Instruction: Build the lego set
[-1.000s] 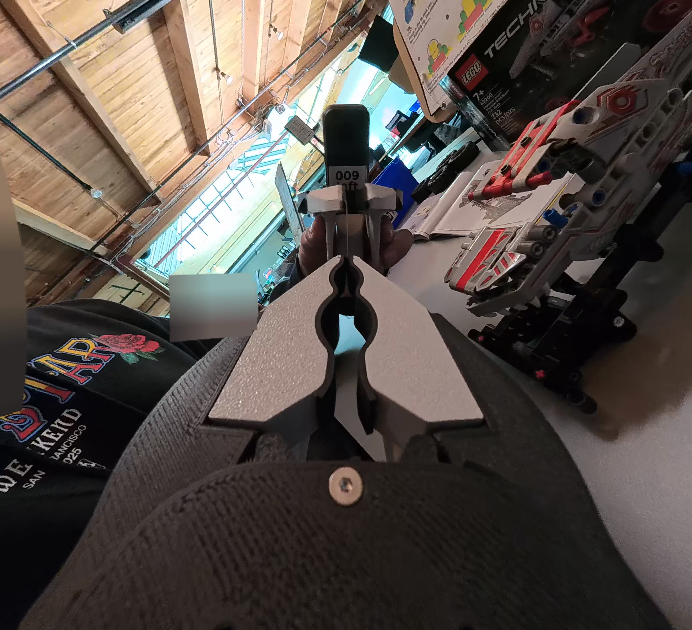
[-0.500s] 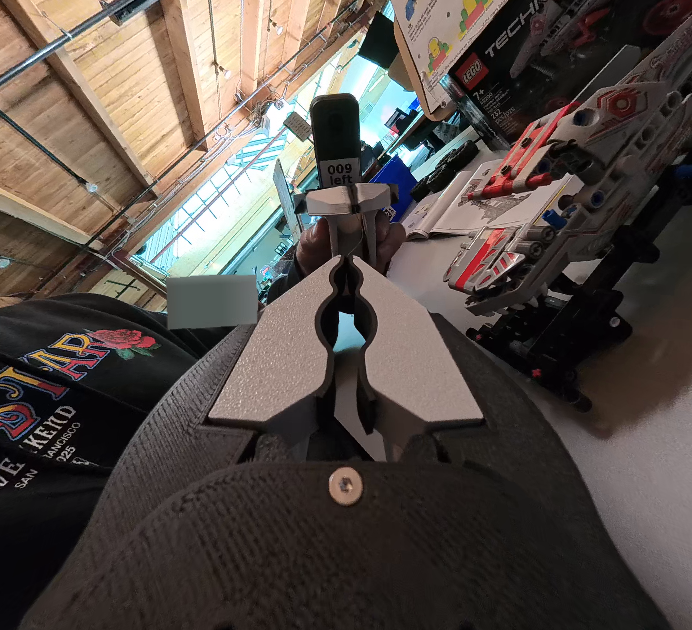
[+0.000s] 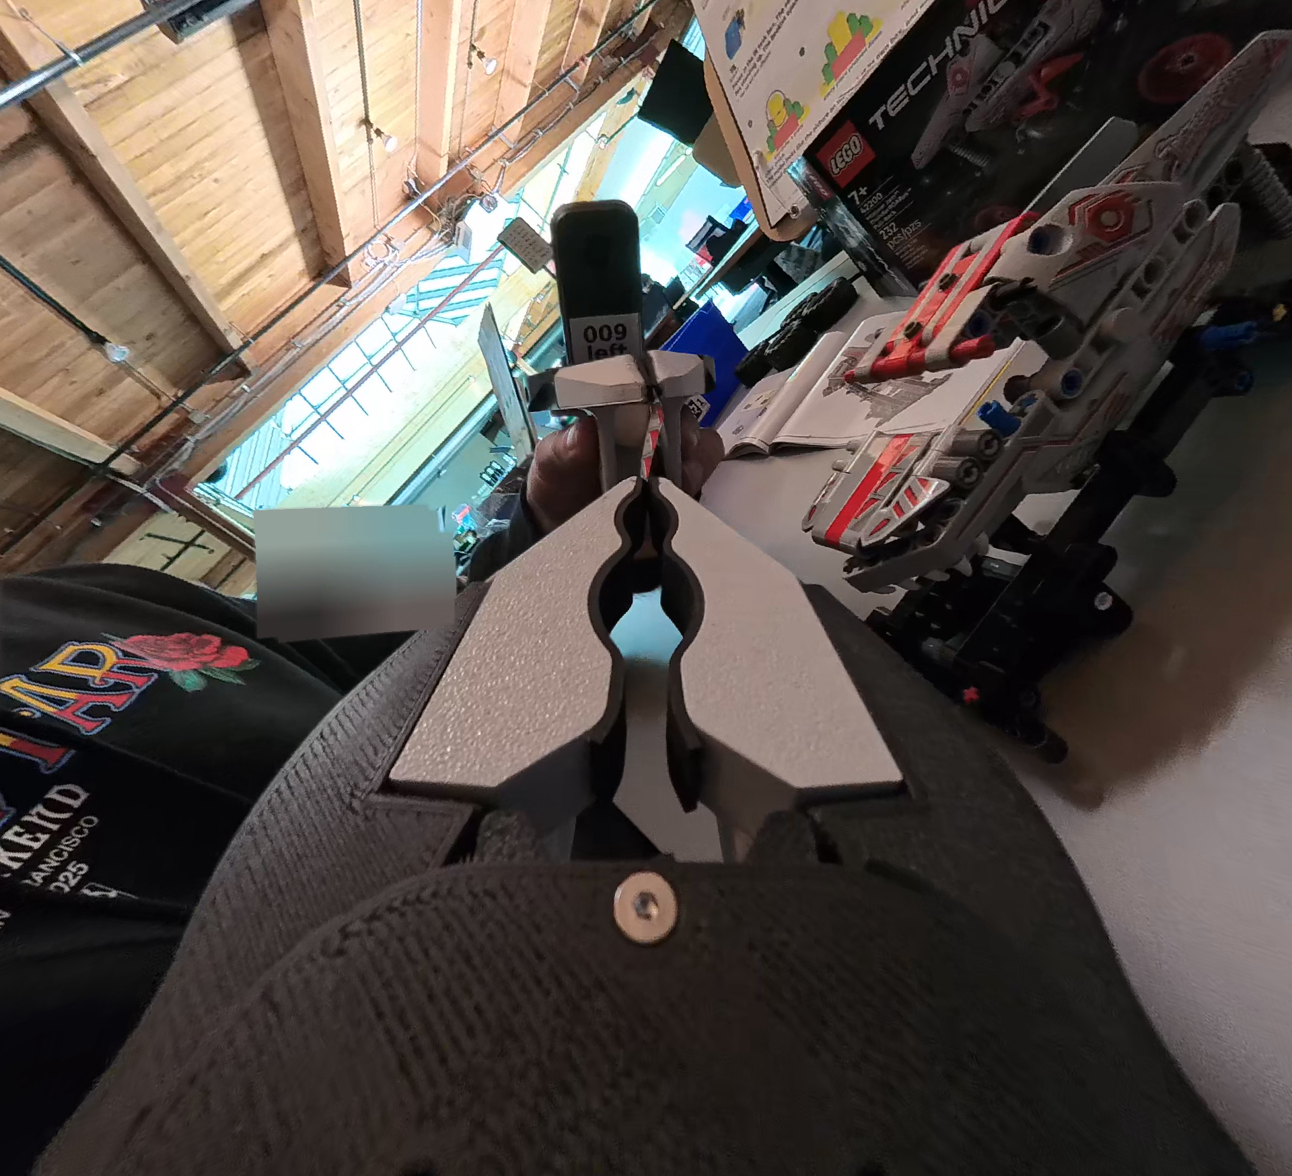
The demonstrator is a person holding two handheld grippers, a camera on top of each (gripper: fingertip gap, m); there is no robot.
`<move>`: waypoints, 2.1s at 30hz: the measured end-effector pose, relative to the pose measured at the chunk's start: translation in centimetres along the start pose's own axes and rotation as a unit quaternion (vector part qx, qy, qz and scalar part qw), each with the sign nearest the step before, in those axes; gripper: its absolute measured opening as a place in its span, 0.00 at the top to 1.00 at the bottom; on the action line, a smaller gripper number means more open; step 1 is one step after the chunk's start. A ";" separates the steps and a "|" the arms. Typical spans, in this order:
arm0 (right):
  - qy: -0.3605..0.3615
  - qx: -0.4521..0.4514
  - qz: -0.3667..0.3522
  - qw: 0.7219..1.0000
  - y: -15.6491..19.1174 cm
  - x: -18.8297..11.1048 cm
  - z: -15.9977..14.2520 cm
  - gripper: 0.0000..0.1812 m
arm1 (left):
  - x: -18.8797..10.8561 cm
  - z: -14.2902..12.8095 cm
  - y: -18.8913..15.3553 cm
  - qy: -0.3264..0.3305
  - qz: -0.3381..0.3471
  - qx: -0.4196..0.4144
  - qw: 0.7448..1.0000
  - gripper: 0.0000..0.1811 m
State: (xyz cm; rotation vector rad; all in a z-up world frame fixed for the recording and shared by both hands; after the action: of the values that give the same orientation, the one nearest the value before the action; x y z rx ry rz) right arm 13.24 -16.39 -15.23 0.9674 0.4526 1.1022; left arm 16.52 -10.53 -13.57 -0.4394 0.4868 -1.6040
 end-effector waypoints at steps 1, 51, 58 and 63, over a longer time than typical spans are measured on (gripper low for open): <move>0.003 -0.009 -0.005 1.000 -0.1 0.0 -0.1 1.00 | 0.0 0.0 0.0 0.001 0.000 0.000 1.000 1.00; 0.115 -0.529 -0.024 0.840 -3.6 -0.4 2.3 0.73 | 1.1 -1.9 5.1 0.092 0.098 -0.204 0.970 1.00; 0.122 -0.548 -0.046 0.826 -4.1 -0.5 1.9 0.74 | 1.0 -1.8 5.2 0.083 0.097 -0.209 0.970 1.00; 0.132 -0.552 -0.044 0.822 -4.2 -0.4 1.8 0.76 | 1.2 -2.0 5.1 0.079 0.087 -0.213 0.970 1.00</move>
State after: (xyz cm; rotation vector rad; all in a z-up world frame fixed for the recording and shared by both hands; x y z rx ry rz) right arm 16.62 -18.03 -17.89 -0.2394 0.0151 1.1652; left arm 19.59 -11.96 -18.07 -0.5747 0.9744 -1.3667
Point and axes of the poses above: each gripper's, where its closed fingertips meet, x out along the fingers, z out of its top, y = z × x across the jaws, the point moved 3 cm from there along -x, back along the fingers, and after that the axes turned 9 degrees about x, right-handed, at the moved point
